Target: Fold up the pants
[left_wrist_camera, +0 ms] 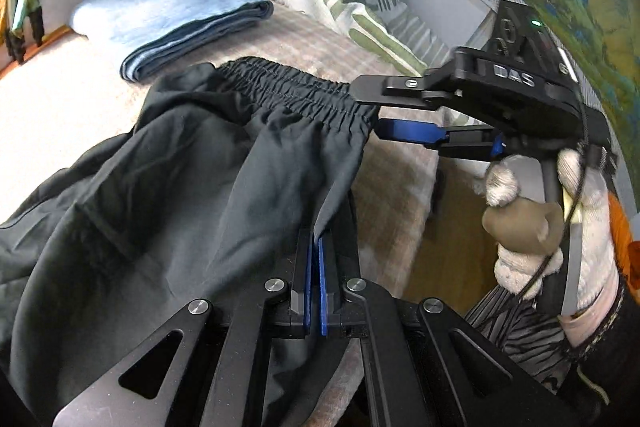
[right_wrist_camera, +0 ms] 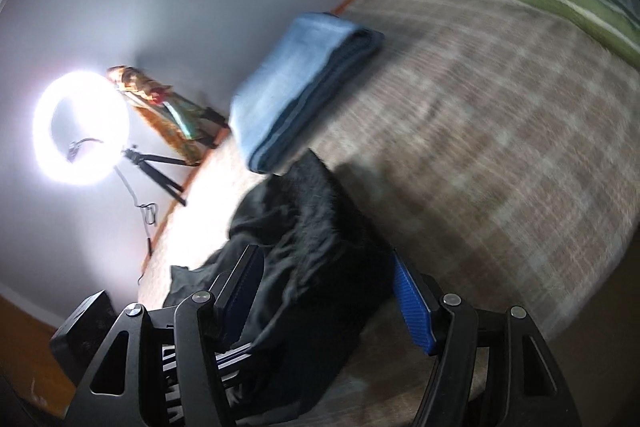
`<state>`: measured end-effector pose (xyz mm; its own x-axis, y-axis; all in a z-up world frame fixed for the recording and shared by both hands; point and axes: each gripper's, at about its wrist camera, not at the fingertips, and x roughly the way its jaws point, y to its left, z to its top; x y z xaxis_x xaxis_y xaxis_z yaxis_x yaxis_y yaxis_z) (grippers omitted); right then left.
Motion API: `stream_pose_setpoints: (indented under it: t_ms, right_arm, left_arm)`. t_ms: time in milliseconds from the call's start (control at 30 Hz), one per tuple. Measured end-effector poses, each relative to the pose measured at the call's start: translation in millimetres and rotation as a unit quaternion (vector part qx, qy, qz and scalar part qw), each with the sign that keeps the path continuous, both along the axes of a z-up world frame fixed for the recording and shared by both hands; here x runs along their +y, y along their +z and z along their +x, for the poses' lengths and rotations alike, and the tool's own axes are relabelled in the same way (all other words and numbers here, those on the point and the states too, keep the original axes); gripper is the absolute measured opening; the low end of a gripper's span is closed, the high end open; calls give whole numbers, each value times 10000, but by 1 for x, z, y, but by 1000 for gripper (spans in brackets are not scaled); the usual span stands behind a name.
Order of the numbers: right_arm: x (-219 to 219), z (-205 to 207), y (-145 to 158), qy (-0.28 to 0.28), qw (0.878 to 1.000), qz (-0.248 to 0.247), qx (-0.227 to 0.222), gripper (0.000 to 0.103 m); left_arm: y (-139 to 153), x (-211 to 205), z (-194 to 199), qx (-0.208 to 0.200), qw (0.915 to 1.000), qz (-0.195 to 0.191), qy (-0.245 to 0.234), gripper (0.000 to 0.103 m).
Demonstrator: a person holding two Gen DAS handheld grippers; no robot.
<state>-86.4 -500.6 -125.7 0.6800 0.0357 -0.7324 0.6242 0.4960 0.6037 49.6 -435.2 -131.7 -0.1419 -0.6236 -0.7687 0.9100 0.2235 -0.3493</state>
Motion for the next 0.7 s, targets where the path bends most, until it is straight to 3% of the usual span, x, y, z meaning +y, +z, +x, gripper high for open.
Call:
stream_pose_setpoints:
  t_ms: [200,367,500,533,633,700]
  right_arm:
    - [-2,-2,-26,-29,9975,691,-164,68]
    - [6,4,-41,-115,9956,889,-254,79]
    - [10,3,-41,-247,9959,731,-462,81]
    - [10,3,-42,-297,9958,717,-479,75]
    - [8,3,-50,-383,9952,810,-396,36]
    - [9,1,-50,-432,9952,776,-403,31]
  left_arm:
    - [-15,0,-2,119,9997,203,-49,1]
    - [-23,1,2,384,9990,233,39,1]
    - [-19,7,1,517,9985,170,92,1]
    - [-17,9,0,517,9985,167,96,1]
    - [-8,18,1,608,9979,139,149,1]
    - [3,32,7,762,9969,15,208,2]
